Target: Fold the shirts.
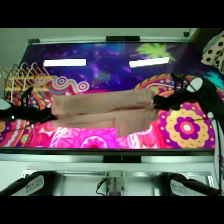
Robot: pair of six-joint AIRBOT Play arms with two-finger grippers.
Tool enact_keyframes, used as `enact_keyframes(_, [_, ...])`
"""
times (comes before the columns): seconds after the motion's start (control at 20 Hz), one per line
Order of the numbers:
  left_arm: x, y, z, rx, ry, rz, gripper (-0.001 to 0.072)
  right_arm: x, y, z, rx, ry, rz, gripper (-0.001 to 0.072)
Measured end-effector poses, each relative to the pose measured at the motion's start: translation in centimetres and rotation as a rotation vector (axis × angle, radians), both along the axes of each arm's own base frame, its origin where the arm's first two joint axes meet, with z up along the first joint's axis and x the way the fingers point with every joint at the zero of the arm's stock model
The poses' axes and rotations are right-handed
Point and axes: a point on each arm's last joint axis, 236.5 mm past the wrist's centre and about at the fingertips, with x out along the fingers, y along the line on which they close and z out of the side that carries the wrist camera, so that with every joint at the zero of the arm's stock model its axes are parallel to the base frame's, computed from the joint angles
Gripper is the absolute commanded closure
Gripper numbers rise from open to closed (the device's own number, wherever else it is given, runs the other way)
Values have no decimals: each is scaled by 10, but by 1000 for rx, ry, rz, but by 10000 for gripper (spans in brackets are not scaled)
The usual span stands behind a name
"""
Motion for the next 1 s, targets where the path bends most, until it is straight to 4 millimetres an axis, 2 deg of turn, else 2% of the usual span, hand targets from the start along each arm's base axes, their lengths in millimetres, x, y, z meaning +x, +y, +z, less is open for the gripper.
enact_keyframes(0.25, [76, 0, 4, -83, -33, 27, 681, 92, 7, 4, 62, -119, -77, 665])
enact_keyframes(0.35, [95, 0, -4, -110, -20, 43, 681, 120, 9, -5, 95, -144, -130, 663])
enact_keyframes(0.45, [103, -1, -19, -132, 16, 56, 655, 137, 15, -20, 125, -143, -164, 636])
enact_keyframes(0.5, [104, -3, -27, -141, 41, 56, 419, 142, 20, -28, 136, -141, -170, 456])
enact_keyframes(0.55, [103, -5, -35, -152, 67, 56, 102, 146, 26, -38, 146, -135, -172, 126])
enact_keyframes(0.6, [104, -7, -41, -160, 85, 59, -13, 151, 33, -43, 158, -144, -166, 65])
enact_keyframes(0.7, [104, -9, -44, -175, 106, 60, -13, 159, 43, -42, 170, -183, -129, 65])
enact_keyframes(0.75, [104, -8, -43, -178, 109, 58, -13, 161, 42, -39, 162, -202, -108, 32])
enact_keyframes(0.8, [105, -5, -39, -182, 106, 57, -13, 164, 37, -32, 144, -228, -89, 30])
enact_keyframes(0.9, [108, 3, -25, -183, 85, 57, -13, 161, 14, -23, 86, -231, -60, 9])
enact_keyframes(1.0, [110, 8, -8, -183, 57, 53, -13, 144, -15, -28, 43, -163, -36, 9])
